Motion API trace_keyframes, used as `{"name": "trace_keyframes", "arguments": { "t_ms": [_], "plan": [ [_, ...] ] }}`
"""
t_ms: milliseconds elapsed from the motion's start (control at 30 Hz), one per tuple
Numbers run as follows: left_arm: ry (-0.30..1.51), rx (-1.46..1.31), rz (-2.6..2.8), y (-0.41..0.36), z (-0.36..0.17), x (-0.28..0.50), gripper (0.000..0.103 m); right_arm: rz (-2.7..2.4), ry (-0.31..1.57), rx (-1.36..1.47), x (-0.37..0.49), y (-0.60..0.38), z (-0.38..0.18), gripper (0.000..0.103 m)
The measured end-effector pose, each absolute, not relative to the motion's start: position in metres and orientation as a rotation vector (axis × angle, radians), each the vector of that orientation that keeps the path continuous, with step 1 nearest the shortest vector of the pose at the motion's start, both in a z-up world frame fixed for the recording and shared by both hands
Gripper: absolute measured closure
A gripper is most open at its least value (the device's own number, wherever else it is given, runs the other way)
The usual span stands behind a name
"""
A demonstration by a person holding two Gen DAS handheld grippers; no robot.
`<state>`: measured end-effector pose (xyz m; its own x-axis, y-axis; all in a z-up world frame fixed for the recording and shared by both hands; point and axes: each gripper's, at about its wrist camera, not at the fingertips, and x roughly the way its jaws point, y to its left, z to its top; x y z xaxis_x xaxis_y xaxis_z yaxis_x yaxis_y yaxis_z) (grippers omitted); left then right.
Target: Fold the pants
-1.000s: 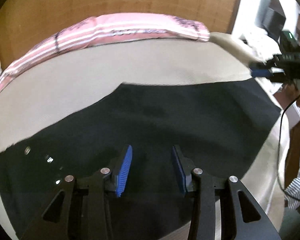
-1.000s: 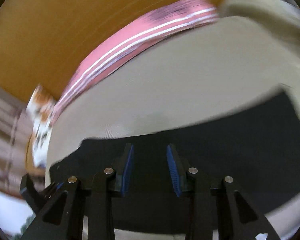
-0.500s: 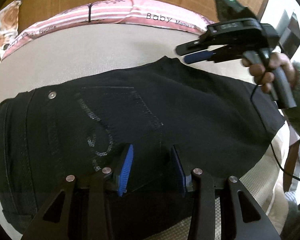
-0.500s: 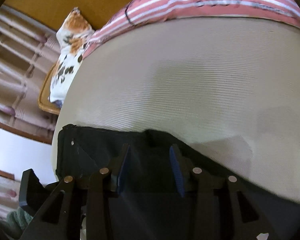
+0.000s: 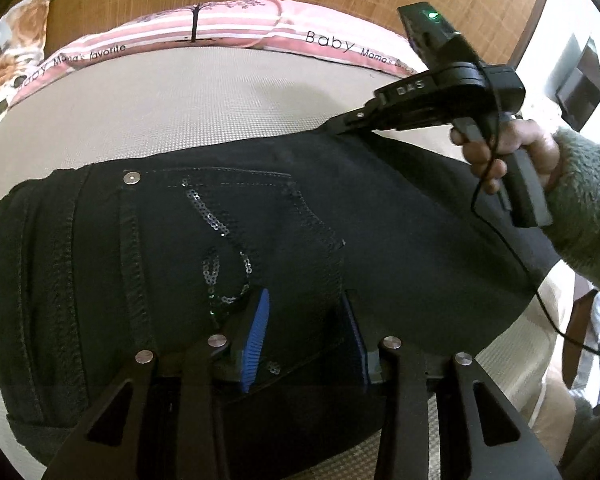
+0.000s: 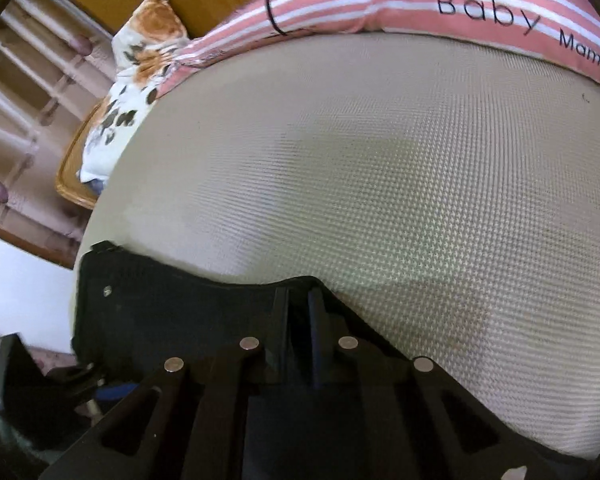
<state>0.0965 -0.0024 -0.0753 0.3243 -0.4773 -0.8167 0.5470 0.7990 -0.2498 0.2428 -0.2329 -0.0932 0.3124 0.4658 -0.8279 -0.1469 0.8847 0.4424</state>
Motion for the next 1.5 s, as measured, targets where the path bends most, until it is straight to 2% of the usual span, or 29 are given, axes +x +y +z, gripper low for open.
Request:
{"name": "trace_keyframes", "arguments": {
  "t_ms": [67,133,200,233,467,633,900,1000,1100,1267,1500],
  "plan": [
    [1.039,0.080,-0.670,-0.003,-0.075,0.095,0.064,0.414,1.181,0.328,0.244,-0.235,-0.094,0.094],
    [1.045,0.082,-0.668,-0.004,-0.074,0.097,0.064,0.412,1.167,0.331,0.242,-0.238,-0.090,0.085],
    [1.062,0.071,-0.658,-0.005,-0.070,0.098,0.064,0.380,1.149,0.356,0.238,-0.244,-0.080,0.071],
    [1.069,0.062,-0.645,-0.005,-0.067,0.098,0.064,0.362,1.129,0.367,0.235,-0.247,-0.074,0.070],
    [0.949,0.107,-0.675,-0.039,-0.032,0.096,0.058,0.246,1.034,0.372,0.179,-0.289,-0.033,0.069],
    [0.908,0.165,-0.775,-0.096,-0.030,0.110,0.058,0.111,1.080,0.373,0.129,-0.328,-0.044,0.069],
    [0.976,0.211,-0.761,-0.150,-0.064,0.154,0.058,-0.102,1.093,0.477,0.090,-0.399,-0.070,0.072],
    [1.019,0.199,-0.734,-0.152,-0.080,0.169,0.058,-0.156,1.065,0.534,0.085,-0.423,-0.075,0.072],
    [0.990,0.264,-0.720,-0.159,-0.080,0.162,0.058,-0.193,1.038,0.563,0.082,-0.439,-0.074,0.072],
    [1.011,0.275,-0.693,-0.161,-0.075,0.152,0.057,-0.199,0.965,0.634,0.059,-0.456,-0.051,0.069],
    [1.016,0.232,-0.740,-0.151,-0.059,0.114,0.053,-0.260,0.893,0.753,-0.034,-0.493,-0.012,0.063]
  ]
}}
